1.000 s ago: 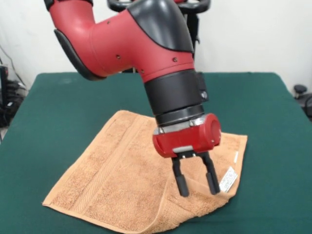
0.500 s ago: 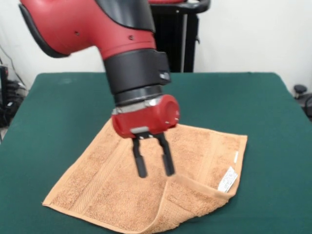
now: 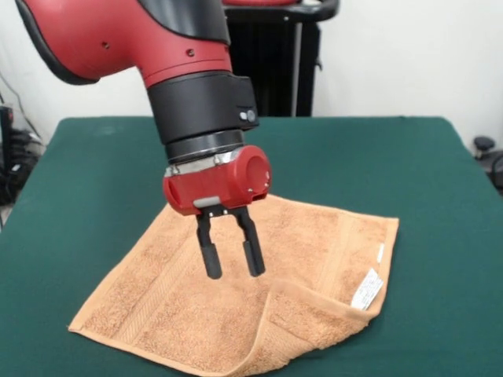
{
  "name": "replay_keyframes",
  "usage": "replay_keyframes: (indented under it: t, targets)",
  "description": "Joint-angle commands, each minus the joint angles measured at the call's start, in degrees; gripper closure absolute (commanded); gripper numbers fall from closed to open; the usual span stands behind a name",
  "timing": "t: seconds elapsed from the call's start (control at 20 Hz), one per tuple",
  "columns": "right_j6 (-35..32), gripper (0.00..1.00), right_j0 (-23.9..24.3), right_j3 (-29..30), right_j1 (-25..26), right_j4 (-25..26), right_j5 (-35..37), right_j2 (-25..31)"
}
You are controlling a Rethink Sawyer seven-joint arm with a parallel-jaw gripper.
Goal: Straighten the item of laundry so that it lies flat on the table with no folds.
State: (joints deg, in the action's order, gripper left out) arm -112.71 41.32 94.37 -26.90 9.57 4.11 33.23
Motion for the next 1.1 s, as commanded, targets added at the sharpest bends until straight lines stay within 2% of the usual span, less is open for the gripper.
replay_keyframes:
  t: [0.05, 0.35, 0.65, 1.1]
  targets:
    - [-5.5, 0.0, -4.0, 5.2, 2.1, 0.5, 2.5, 1.9]
    - [-5.2, 0.0, -4.3, 4.1, 5.3, 1.6, 0.2, 1.5]
    - [-3.4, 0.0, -0.3, 4.2, 11.2, 3.7, -2.3, 7.3]
    - [-3.1, 0.0, 2.6, 3.4, 17.8, 7.2, -4.6, 10.8]
